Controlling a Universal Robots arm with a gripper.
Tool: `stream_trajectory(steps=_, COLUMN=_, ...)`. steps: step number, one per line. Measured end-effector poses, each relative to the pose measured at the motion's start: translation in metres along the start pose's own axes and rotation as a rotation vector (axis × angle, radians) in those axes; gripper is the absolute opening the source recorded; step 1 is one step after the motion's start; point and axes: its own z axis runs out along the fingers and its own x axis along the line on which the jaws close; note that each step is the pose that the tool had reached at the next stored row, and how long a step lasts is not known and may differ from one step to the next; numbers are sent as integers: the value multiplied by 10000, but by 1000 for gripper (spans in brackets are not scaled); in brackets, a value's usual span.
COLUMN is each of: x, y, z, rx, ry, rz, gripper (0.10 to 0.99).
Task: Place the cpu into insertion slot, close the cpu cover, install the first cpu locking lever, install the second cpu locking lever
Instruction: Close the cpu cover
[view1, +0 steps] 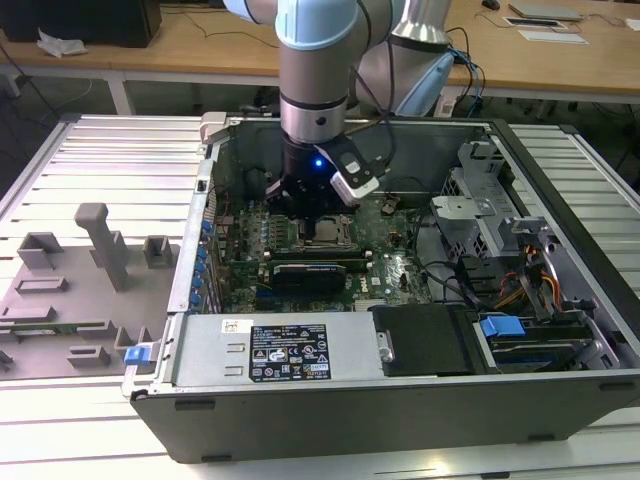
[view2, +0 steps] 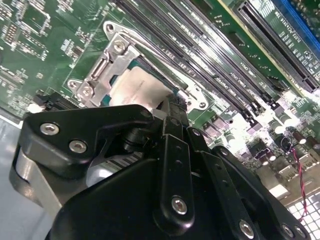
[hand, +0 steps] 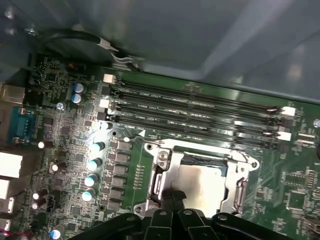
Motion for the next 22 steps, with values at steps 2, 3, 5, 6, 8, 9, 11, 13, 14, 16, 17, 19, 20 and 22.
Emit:
stream_trajectory(steps=2, x=14, y=2, z=24, rx=1, ry=0, rz=0, gripper=106)
stream_trajectory(steps=3, x=18, y=2, z=33, rx=3, ry=2, rz=0, gripper=106)
stream_trajectory(steps=5, x=20, y=2, z=42, rx=4, ry=3, rz=-2, gripper=106)
stream_trajectory(steps=6, x=20, y=2, z=43, rx=1, ry=3, rz=-2, gripper=106)
stream_trajectory(steps=8, x=17, y=2, z=46, rx=-3, ry=1, rz=1, gripper=106)
stream_trajectory(steps=9, x=4, y=0, z=47, rx=-5, ry=-1, rz=1, gripper=106)
stream_trajectory(steps=11, x=-15, y=-3, z=47, rx=-4, ry=-2, rz=1, gripper=106)
stream_trajectory(steps=13, x=-25, y=-5, z=47, rx=-3, ry=-1, rz=1, gripper=106)
stream_trajectory(steps=14, x=-26, y=-5, z=44, rx=-4, ry=-1, rz=1, gripper=106)
stream_trajectory(steps=16, x=-27, y=-4, z=26, rx=-6, ry=-3, rz=0, gripper=106)
stream_trajectory(steps=17, x=-27, y=-5, z=3, rx=-4, ry=-2, rz=0, gripper=106)
stream_trajectory(steps=19, x=-28, y=-4, z=-26, rx=-3, ry=0, rz=0, gripper=106)
stream_trajectory(steps=20, x=-28, y=-4, z=-26, rx=-6, ry=-3, rz=0, gripper=106)
stream_trajectory(steps=22, x=-25, y=-4, z=-28, rx=-5, ry=-2, rz=-1, gripper=106)
